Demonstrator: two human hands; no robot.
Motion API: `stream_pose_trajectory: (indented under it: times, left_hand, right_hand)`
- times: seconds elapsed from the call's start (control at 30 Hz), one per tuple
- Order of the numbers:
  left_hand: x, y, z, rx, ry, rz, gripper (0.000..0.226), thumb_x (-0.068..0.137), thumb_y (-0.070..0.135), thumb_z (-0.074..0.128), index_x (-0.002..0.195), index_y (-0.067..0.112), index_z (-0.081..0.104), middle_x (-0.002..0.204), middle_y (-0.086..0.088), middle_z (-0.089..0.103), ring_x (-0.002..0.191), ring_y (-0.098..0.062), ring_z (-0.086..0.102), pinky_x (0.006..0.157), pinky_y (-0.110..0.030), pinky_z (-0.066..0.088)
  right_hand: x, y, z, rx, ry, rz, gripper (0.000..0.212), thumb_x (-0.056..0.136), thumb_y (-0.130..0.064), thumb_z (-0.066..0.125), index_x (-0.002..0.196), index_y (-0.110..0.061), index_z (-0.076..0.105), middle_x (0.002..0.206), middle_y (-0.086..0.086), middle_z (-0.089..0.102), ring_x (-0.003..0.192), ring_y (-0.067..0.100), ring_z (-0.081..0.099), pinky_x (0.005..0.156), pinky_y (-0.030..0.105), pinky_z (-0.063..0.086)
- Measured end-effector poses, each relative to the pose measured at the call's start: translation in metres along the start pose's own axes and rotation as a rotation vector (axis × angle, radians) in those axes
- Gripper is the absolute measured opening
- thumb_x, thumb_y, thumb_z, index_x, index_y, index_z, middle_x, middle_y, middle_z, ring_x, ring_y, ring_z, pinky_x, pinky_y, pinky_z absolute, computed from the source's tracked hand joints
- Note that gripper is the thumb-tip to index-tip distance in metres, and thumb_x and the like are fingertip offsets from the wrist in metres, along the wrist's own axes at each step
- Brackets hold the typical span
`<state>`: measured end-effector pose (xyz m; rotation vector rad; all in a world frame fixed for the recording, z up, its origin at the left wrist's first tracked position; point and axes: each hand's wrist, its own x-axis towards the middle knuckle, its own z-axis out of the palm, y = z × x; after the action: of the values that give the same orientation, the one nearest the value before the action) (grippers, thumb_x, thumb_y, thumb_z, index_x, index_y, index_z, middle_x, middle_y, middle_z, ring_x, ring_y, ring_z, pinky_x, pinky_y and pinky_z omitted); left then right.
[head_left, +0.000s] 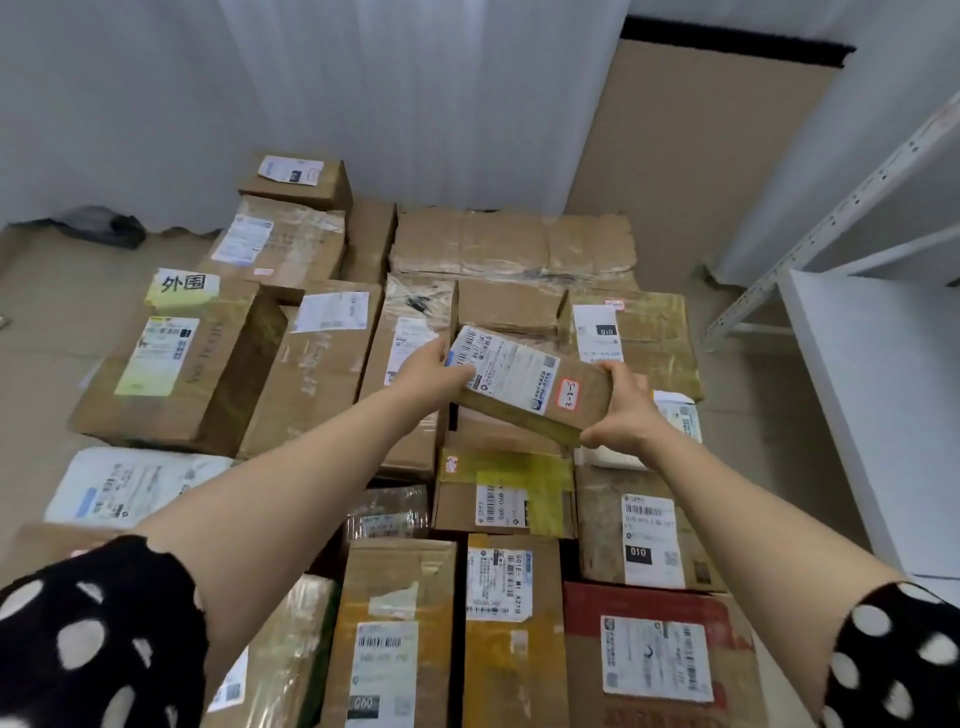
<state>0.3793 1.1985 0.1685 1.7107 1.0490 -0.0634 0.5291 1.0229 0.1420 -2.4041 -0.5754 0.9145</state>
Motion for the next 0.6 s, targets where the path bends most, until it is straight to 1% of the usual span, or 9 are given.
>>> stream_pose_trajectory:
  times: [0.03,0.07,0.13,0.17,0.23,0.33,0.43,0.5,0.6]
  left_hand:
    - [0.006,-0.002,0.002,-0.013,-0.009,-0.007,0.046,0.097,0.016,0.052,0.141,0.009,0.04,0.135,-0.004,0.051,0.114,-0.017,0.049,0.088,-0.025,0.034]
    - [0.011,-0.004,0.005,-0.023,-0.017,-0.012,0.043,0.096,0.015,0.052,0.138,0.01,0.043,0.132,-0.003,0.054,0.111,-0.017,0.05,0.087,-0.025,0.036]
    - [0.018,-0.011,0.009,-0.03,-0.024,-0.037,0.041,0.096,0.014,0.052,0.135,0.01,0.045,0.124,0.001,0.056,0.115,-0.021,0.052,0.088,-0.027,0.038]
    - [0.021,-0.015,0.011,-0.025,-0.024,-0.052,0.039,0.095,0.013,0.052,0.134,0.01,0.047,0.125,-0.001,0.058,0.115,-0.022,0.053,0.089,-0.028,0.039]
    - [0.026,-0.021,0.013,-0.023,-0.015,-0.058,0.035,0.095,0.011,0.052,0.13,0.012,0.051,0.125,-0.005,0.06,0.111,-0.021,0.055,0.09,-0.03,0.043]
    - [0.033,-0.024,0.015,-0.031,0.01,-0.052,0.034,0.094,0.009,0.051,0.127,0.012,0.054,0.123,-0.005,0.061,0.109,-0.02,0.057,0.087,-0.03,0.046]
    - [0.041,-0.026,0.017,0.02,0.054,-0.051,0.03,0.092,0.012,0.053,0.121,0.01,0.057,0.119,-0.005,0.063,0.107,-0.022,0.058,0.088,-0.034,0.049]
    - [0.045,-0.027,0.019,0.059,0.079,-0.057,0.027,0.091,0.014,0.053,0.117,0.008,0.059,0.115,-0.007,0.064,0.104,-0.024,0.059,0.088,-0.037,0.05]
    - [0.051,-0.032,0.024,0.141,0.095,-0.066,0.025,0.092,0.017,0.052,0.112,0.005,0.06,0.111,-0.01,0.064,0.097,-0.025,0.058,0.072,-0.031,0.046]
  right_hand:
    - [0.005,0.001,0.003,0.013,-0.003,0.002,0.091,0.064,0.006,0.074,0.14,-0.02,0.031,0.135,0.01,0.027,0.116,0.025,0.04,0.097,0.031,0.04]
    - [0.011,0.002,0.005,0.028,-0.009,0.0,0.089,0.063,0.008,0.073,0.138,-0.02,0.034,0.134,0.01,0.029,0.111,0.023,0.041,0.091,0.03,0.043]
    - [0.02,0.006,0.01,0.044,-0.017,-0.006,0.086,0.062,0.009,0.072,0.135,-0.021,0.037,0.132,0.011,0.033,0.109,0.022,0.044,0.083,0.03,0.045]
    - [0.024,0.008,0.012,0.046,-0.02,-0.009,0.087,0.061,0.009,0.072,0.135,-0.02,0.037,0.132,0.011,0.034,0.11,0.023,0.045,0.082,0.03,0.045]
    - [0.031,0.011,0.015,0.051,-0.017,-0.015,0.088,0.062,0.01,0.072,0.136,-0.02,0.036,0.132,0.01,0.034,0.112,0.024,0.045,0.083,0.03,0.046]
    - [0.039,0.011,0.017,0.048,-0.015,-0.027,0.089,0.065,0.011,0.071,0.14,-0.02,0.033,0.133,0.009,0.03,0.111,0.02,0.041,0.088,0.029,0.043]
    - [0.048,0.008,0.023,0.031,-0.013,-0.027,0.091,0.066,0.009,0.072,0.141,-0.021,0.031,0.137,0.011,0.027,0.12,0.025,0.041,0.099,0.034,0.044]
    - [0.054,0.009,0.028,0.025,-0.023,-0.01,0.092,0.067,0.009,0.072,0.142,-0.023,0.03,0.138,0.011,0.025,0.121,0.028,0.042,0.097,0.033,0.044]
    - [0.061,0.014,0.032,0.01,-0.028,-0.005,0.093,0.067,0.009,0.073,0.143,-0.024,0.029,0.138,0.011,0.025,0.121,0.028,0.041,0.092,0.029,0.042]
